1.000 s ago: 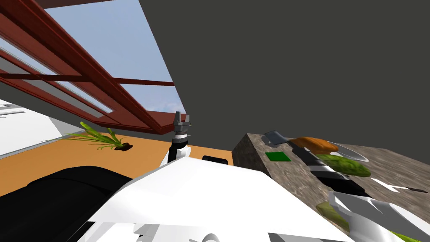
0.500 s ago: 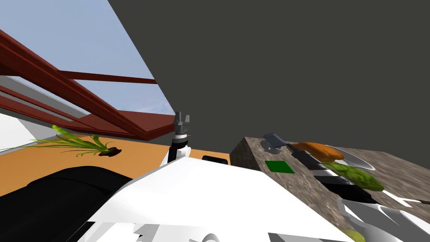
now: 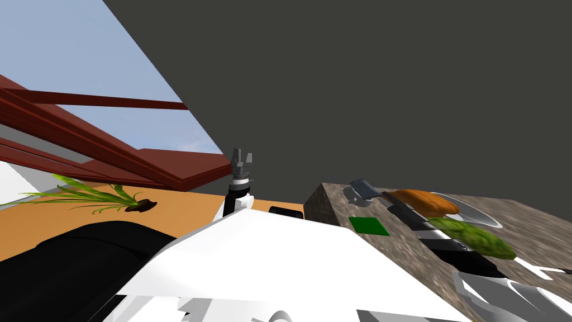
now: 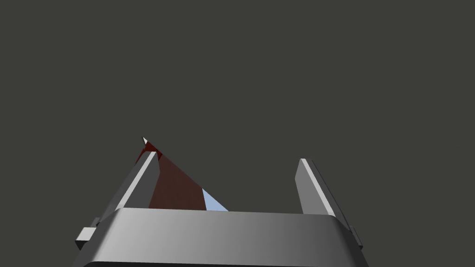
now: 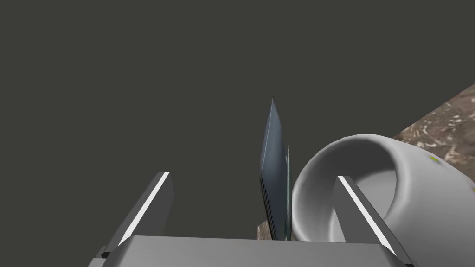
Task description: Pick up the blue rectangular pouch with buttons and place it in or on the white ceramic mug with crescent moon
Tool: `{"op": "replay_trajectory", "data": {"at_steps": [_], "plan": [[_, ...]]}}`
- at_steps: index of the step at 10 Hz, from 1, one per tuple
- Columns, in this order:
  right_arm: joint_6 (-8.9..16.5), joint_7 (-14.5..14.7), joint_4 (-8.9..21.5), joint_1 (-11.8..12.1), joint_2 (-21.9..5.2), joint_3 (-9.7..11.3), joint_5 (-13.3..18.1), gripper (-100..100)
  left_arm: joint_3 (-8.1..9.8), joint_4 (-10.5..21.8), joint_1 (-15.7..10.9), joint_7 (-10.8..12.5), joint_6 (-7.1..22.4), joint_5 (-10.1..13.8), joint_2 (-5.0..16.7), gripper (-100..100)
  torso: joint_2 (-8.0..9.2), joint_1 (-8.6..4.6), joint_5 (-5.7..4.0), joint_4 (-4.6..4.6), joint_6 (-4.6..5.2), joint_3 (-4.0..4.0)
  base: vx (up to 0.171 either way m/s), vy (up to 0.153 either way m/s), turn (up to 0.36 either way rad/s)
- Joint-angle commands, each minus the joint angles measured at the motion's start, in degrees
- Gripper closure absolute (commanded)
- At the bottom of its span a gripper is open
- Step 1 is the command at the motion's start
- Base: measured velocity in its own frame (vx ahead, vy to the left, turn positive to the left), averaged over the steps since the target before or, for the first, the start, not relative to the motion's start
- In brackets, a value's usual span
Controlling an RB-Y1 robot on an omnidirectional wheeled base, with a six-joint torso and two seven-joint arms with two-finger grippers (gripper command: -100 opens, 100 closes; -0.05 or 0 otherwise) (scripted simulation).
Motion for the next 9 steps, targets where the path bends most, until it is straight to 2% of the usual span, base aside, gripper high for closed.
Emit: {"op": "replay_trajectory", "data": {"at_steps": [1,3,4,5,6,7,9], "plan": [[0.00,0.00,0.00,0.00,0.00,0.00,0.00,-100,0.00,0.00,0.00,0.00,0.00,0.00,0.00,0,0.00,0.00,0.00,0.00,0.00,0.00,0.000,0.000,0.000],[0.00,0.00,0.00,0.00,0.00,0.00,0.00,-100,0.00,0.00,0.00,0.00,0.00,0.00,0.00,0,0.03,0.05,0.01,0.01,0.00,0.02,0.000,0.000,0.000],[0.00,0.00,0.00,0.00,0.00,0.00,0.00,0,0.00,0.00,0.00,0.00,0.00,0.00,0.00,0,0.03,0.06,0.02,0.01,0.00,0.02,0.000,0.000,0.000],[-2.87,2.86,-1.33,-2.87,-2.48,2.87,2.87,-100,0.00,0.00,0.00,0.00,0.00,0.00,0.00,0,0.03,0.06,0.02,0.01,0.00,0.02,-0.133,-0.061,0.078],[-3.69,4.32,-1.33,-4.42,-2.48,4.21,4.22,-100,0.00,0.00,-0.02,0.00,0.00,0.00,0.00,0,0.37,-0.14,0.00,0.07,-0.05,0.19,-0.164,-0.092,0.061],[-5.05,5.81,-1.33,-4.42,-2.48,5.94,5.99,-100,0.00,0.00,-0.02,0.00,0.00,0.00,0.00,0,0.52,-0.25,-0.05,0.12,-0.01,0.30,-0.079,-0.078,-0.001],[-5.05,8.32,-1.33,-4.42,-2.48,8.98,9.56,-100,0.00,0.00,0.00,0.00,0.00,0.00,0.00,0,0.18,-0.13,-0.04,0.05,0.01,0.11,-0.003,-0.024,-0.007]]}}
